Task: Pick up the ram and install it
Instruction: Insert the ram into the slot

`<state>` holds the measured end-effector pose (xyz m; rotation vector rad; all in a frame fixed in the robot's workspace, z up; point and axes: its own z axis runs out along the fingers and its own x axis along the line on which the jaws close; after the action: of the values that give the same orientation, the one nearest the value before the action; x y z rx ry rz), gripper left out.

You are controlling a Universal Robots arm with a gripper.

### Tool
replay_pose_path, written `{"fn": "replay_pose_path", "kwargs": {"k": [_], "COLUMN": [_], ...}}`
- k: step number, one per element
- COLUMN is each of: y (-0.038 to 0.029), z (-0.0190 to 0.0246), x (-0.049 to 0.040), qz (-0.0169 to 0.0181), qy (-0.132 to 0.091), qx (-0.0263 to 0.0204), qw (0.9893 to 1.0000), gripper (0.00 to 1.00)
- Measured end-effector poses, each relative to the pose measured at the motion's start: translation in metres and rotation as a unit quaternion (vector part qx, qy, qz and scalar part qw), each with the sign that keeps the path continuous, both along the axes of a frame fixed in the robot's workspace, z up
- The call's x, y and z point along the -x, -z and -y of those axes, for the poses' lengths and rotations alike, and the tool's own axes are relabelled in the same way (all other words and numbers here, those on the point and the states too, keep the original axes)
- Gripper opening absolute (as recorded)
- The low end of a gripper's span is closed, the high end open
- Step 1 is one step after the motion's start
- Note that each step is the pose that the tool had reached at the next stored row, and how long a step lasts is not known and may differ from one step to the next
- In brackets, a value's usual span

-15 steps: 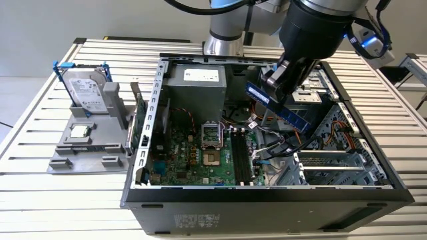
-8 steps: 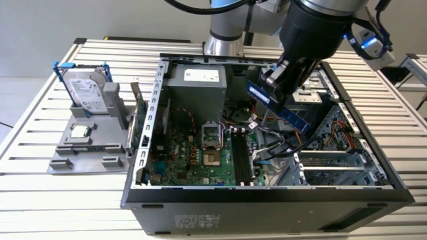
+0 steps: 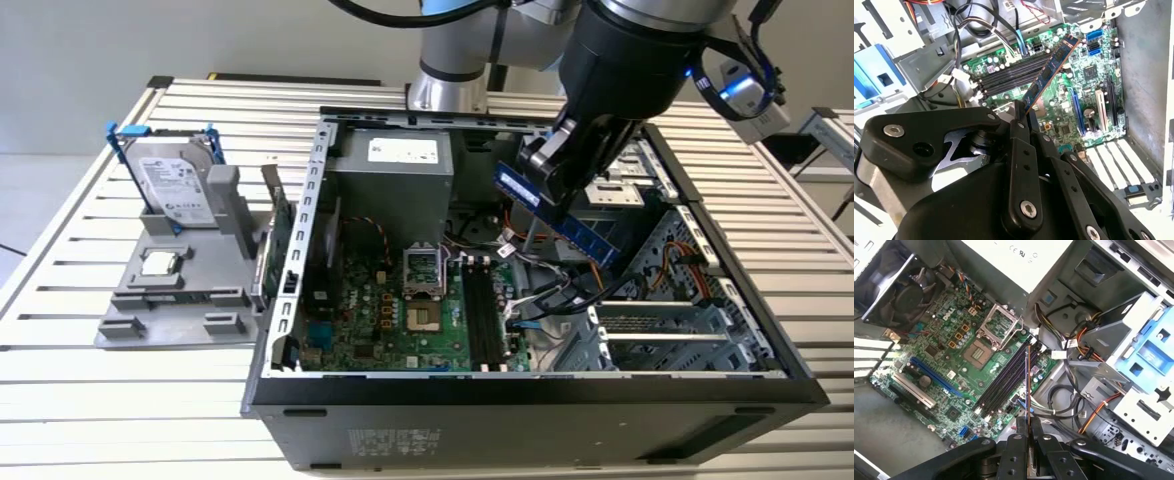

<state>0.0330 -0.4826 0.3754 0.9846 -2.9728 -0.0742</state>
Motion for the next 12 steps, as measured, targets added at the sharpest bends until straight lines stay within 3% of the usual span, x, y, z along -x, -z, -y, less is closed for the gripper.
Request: {"fn": "replay_pose_path", "kwargs": {"k": [12], "y": [0.0000], "z": [0.0000], "x": [0.0000], "qz": [0.0000], "qy": [0.030], "qx": [0.0000], "qw": [0.9995], "gripper": [0.00]}}
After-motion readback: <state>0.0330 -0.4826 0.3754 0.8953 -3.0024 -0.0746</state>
